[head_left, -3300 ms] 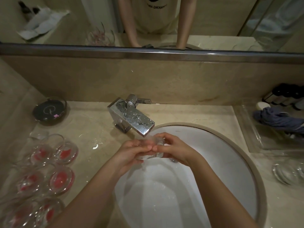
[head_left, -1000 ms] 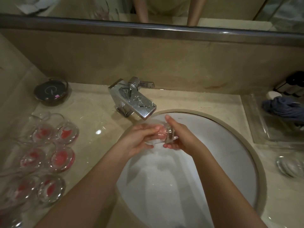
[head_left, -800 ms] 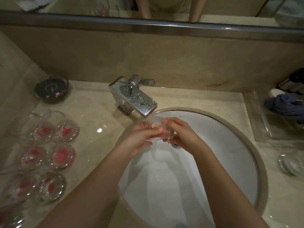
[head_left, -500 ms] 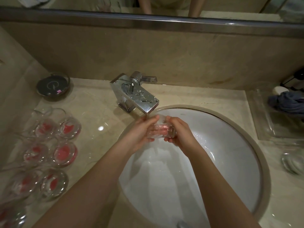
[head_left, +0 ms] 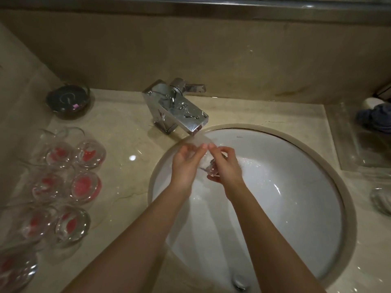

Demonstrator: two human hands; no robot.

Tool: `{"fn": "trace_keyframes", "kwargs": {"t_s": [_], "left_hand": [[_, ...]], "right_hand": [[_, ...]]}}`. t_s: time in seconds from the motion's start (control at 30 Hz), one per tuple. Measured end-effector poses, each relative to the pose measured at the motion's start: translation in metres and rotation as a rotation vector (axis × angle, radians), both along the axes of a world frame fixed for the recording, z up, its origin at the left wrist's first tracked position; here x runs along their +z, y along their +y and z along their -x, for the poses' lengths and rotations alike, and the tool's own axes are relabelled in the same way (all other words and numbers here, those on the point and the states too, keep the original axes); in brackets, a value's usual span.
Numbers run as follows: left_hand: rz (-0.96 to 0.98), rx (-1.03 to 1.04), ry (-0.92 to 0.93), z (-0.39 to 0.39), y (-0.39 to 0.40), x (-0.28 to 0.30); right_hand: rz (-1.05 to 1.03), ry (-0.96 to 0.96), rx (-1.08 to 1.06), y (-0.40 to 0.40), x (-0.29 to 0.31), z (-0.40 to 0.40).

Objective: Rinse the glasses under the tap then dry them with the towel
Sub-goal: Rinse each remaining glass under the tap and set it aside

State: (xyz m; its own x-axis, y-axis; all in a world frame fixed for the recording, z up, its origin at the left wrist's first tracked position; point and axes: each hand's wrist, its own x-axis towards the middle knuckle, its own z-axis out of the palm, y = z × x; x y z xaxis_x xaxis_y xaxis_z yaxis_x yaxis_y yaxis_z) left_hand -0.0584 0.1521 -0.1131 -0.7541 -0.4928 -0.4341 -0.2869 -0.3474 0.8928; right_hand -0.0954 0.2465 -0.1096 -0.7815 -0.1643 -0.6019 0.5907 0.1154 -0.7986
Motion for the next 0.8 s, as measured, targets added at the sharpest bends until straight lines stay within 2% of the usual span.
{"fn": "trace_keyframes", "kwargs": {"t_s": [0.07,0.17,0.23,0.3,0.37,0.63,0.8], "left_hand": [[0.028,0.002,0.035,0.001,0.006,0.0],[-0.011,0.044,0.069,0.006,0.013,0.006],[-0.029,0.071,0.057,0.006,0.014,0.008],[-0.034,0.056,0.038,0.005,0.014,0.005],[-0.019,0.017,0.034,0.003,0.017,0.004],[-0.001,0.096,0.078,0.002,0.021,0.007],[0.009,0.091,0.081,0.002,0.024,0.008]], "right_hand": [[0.108,-0.01,-0.018,-0.002,0.002,-0.002],[0.251,-0.137,-0.001,-0.005,0.004,-0.006],[0.181,-0.155,0.001,-0.006,0.004,-0.008],[0.003,-0.062,-0.023,-0.009,0.003,-0.007],[-0.065,0.032,-0.109,-0.011,0.003,-0.005],[0.191,-0.18,-0.064,-0.016,-0.002,0.0],[0.143,-0.13,-0.094,-0.018,-0.007,-0.005]]}}
